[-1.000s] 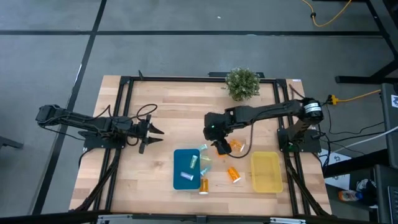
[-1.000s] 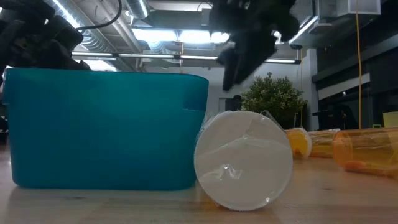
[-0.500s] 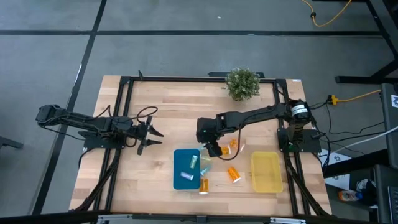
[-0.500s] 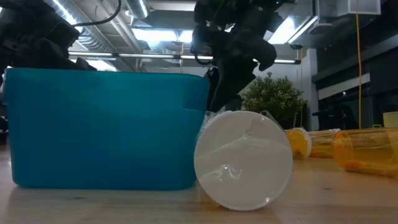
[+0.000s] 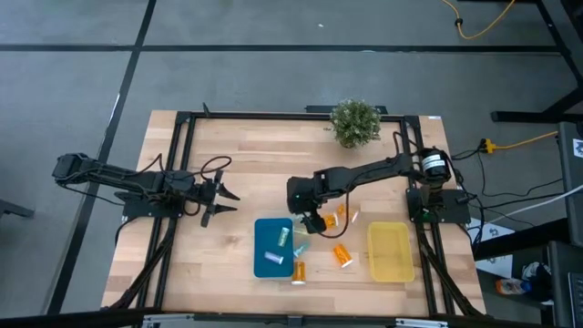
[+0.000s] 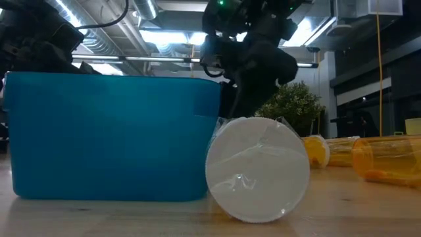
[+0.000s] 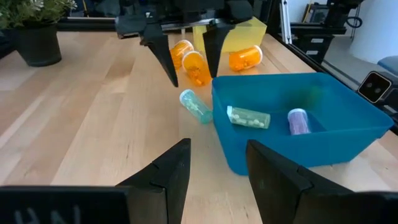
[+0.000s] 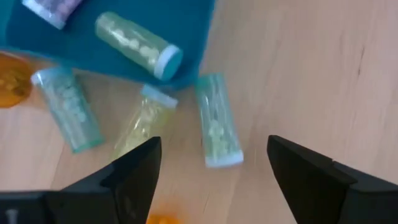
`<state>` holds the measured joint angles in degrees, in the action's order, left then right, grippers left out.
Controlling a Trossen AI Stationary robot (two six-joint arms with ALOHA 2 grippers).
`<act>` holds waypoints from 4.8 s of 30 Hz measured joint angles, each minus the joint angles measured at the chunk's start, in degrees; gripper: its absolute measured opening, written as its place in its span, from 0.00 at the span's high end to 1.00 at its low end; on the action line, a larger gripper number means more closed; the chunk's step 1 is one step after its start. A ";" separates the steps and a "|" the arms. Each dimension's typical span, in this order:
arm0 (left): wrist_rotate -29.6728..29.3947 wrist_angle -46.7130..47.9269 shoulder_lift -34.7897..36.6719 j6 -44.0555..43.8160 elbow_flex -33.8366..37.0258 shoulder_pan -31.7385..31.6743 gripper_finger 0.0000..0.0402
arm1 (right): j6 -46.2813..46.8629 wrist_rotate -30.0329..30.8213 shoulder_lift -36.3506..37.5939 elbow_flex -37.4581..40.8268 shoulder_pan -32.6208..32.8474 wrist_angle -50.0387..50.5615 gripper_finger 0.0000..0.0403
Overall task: Pick and place medicine bottles into bin by pill shape (circle, oval)
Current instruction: Put the small blue pill bottle into the blue bin, then put the small yellow pill bottle into the blue bin
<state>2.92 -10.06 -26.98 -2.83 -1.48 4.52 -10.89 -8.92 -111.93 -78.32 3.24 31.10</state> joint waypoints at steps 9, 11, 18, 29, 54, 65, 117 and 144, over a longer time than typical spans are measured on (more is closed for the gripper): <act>-0.03 0.47 0.00 0.42 0.00 0.01 0.63 | -1.62 0.31 -2.68 0.00 0.09 -2.27 0.27; -0.03 0.46 0.00 0.44 0.00 0.01 0.63 | -1.62 2.14 -3.66 0.00 0.09 -2.50 0.27; -0.07 0.59 0.00 0.51 0.00 -0.01 0.63 | -1.41 4.76 -5.07 0.00 0.09 -2.89 0.27; -0.07 1.11 0.00 0.56 0.00 -0.01 0.63 | 6.23 5.43 -6.83 -0.13 0.07 -2.79 0.47; -0.44 1.47 -0.02 1.90 0.00 0.00 0.63 | 17.70 12.66 -4.95 -21.81 4.78 15.52 0.67; -0.44 1.44 -0.02 1.88 0.00 -0.01 0.63 | 16.81 8.78 -4.86 -23.47 8.24 12.08 0.63; -0.48 0.98 -0.02 1.61 0.00 0.01 0.63 | 42.44 30.27 8.00 -13.52 18.43 53.99 0.58; -0.48 0.42 -0.02 1.95 -0.02 -0.01 0.63 | 32.23 24.01 20.75 22.23 19.49 -29.53 0.58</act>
<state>2.44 -9.64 -27.00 -0.89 -1.50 4.51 21.33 15.09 -91.18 -56.10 22.74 1.58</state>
